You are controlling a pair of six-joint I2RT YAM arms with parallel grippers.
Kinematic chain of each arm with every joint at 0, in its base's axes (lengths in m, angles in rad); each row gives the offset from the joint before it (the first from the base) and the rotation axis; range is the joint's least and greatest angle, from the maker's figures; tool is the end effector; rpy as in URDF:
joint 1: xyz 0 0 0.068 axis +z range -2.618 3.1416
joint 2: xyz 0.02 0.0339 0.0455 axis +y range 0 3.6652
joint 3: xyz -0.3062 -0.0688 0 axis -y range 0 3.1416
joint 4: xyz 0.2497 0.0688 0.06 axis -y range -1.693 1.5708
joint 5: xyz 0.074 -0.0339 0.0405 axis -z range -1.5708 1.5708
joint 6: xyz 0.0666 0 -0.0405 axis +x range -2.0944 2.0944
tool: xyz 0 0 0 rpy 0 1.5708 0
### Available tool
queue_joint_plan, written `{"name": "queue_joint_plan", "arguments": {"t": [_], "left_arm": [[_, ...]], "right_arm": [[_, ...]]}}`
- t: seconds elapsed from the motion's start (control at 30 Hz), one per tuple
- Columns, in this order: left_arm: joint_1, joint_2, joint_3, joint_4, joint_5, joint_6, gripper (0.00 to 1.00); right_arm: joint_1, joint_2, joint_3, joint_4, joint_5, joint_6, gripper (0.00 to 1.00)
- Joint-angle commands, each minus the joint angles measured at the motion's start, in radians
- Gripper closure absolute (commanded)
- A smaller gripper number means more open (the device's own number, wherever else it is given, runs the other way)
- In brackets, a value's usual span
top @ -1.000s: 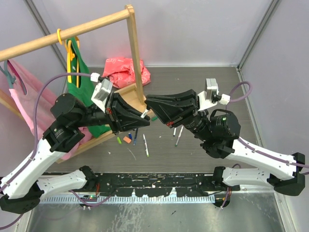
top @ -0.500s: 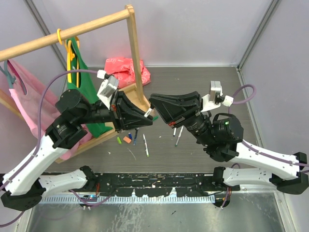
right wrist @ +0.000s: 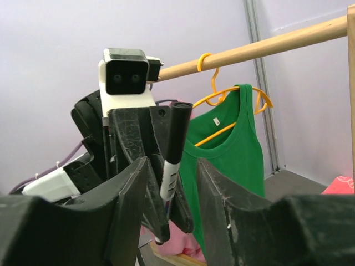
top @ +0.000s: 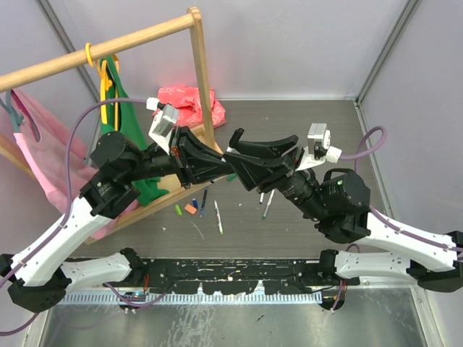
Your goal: Insert the pens into the pen caps
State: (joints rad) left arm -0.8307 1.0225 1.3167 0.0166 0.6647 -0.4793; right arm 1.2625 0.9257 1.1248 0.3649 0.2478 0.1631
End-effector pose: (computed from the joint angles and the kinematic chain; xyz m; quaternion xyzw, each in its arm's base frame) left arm 0.1061 -0.1771 0.5433 0.3569 0.5022 -0.6177 0.4886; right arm 0.0720 0.1722 0.5404 -0.1578 0.4647 0.5233 0.6966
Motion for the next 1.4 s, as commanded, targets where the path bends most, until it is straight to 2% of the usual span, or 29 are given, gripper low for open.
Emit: {"name": "queue_joint_plan", "arguments": {"t": [0.0,0.43,0.63,0.73,0.77,0.87,1.0,1.13,1.2,1.37], "left_arm": [[0.002,-0.022,-0.025,0.062,-0.046,0.004,1.00],[0.002,-0.042,-0.015,-0.095,-0.174,0.129,1.00],[0.001,0.000,0.013,-0.300,-0.371,0.191,1.00],[0.002,0.031,0.015,-0.378,-0.499,0.191,1.00],[0.001,0.060,0.011,-0.424,-0.559,0.177,1.00],[0.002,0.099,-0.007,-0.456,-0.596,0.147,1.00],[0.002,0.139,-0.051,-0.454,-0.630,0.108,1.00],[0.002,0.178,-0.091,-0.445,-0.668,0.078,1.00],[0.001,0.211,-0.101,-0.446,-0.672,0.068,1.00],[0.002,0.344,-0.104,-0.449,-0.668,0.036,1.00]], "right_arm": [[0.006,-0.065,-0.025,0.053,-0.058,-0.038,0.53],[0.006,-0.190,-0.195,-0.112,0.186,-0.005,0.47],[0.006,-0.149,-0.153,-0.366,0.487,0.054,0.47],[0.000,-0.113,-0.134,-0.493,0.573,0.099,0.47],[-0.022,-0.077,-0.113,-0.608,0.581,0.149,0.47],[-0.106,-0.042,-0.112,-0.697,0.503,0.228,0.47],[-0.310,-0.055,-0.186,-0.710,0.302,0.319,0.46],[-0.458,-0.058,-0.263,-0.718,0.148,0.373,0.46],[-0.504,-0.057,-0.294,-0.723,0.097,0.389,0.45],[-0.547,-0.072,-0.363,-0.724,0.053,0.422,0.33]]}}
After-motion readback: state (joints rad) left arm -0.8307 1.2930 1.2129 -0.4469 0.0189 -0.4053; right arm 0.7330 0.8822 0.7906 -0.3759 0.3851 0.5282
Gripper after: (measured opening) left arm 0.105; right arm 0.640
